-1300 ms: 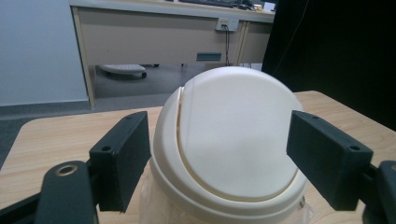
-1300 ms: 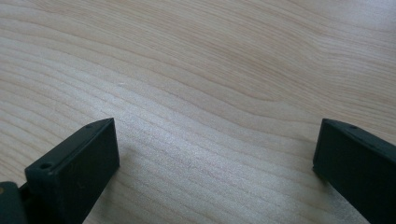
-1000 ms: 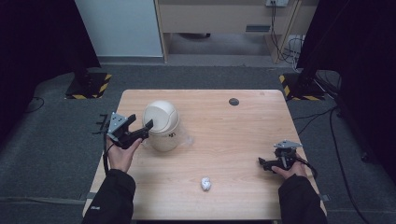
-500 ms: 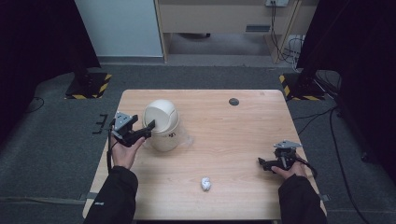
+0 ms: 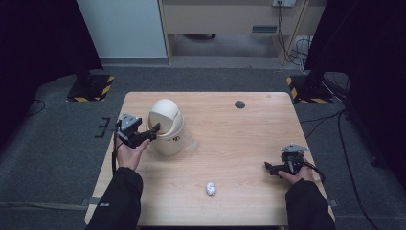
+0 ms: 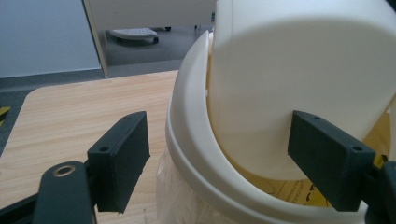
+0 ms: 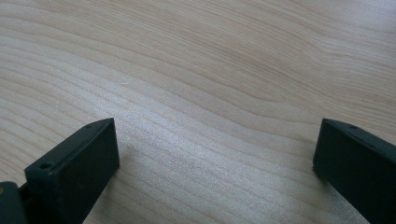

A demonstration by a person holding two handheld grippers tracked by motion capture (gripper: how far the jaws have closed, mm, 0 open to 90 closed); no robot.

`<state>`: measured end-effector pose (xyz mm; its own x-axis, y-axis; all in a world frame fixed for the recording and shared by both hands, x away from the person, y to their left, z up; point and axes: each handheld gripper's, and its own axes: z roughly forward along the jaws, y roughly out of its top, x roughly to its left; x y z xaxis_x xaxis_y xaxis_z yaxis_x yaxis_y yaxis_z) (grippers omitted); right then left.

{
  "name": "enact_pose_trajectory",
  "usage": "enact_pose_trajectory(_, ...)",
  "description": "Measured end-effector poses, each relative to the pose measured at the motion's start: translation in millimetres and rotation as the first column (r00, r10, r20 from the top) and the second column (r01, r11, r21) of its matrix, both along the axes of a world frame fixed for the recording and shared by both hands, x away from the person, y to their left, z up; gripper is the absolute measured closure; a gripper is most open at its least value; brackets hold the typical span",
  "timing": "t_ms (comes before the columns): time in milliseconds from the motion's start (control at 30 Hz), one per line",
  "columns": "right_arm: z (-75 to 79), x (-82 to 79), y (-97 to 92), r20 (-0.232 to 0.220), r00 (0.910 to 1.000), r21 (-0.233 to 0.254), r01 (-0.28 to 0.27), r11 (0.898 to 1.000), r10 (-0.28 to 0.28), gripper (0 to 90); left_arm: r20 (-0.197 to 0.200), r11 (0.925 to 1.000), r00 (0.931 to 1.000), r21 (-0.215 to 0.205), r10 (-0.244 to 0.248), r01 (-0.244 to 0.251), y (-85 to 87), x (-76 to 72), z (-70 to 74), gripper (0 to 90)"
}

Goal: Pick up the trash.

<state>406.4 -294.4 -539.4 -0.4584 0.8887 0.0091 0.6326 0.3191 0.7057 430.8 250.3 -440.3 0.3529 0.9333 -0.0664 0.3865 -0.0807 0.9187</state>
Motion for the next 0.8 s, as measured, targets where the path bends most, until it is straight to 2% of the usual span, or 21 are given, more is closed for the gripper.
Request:
enact_pose_trajectory(367, -0.1, 0.0, 0.3, 0.002, 1.0000, -0.002, -0.005, 1.000, 0.005, 0.5, -0.043, 0.9994, 0.9991, 0.035, -0.004, 0.006, -4.5, 8.1, -5.8, 17.9)
enact_pose_trajectory(600, -0.1, -0.1, 0.5, 0.001, 1.0000, -0.002, -0.006, 1.000, 0.006, 0.5, -0.038, 0.9994, 0.9993, 0.034, -0.006, 0.008, -7.3, 11.9, -8.5, 17.7)
enact_pose_trajectory(800, -0.1, 0.0, 0.7, 0.001, 1.0000, -0.002, -0.008, 1.000, 0.008, 0.5, -0.014, 0.9993, 0.9997, 0.032, -0.020, 0.021, -7.7, 5.5, -3.1, 18.1)
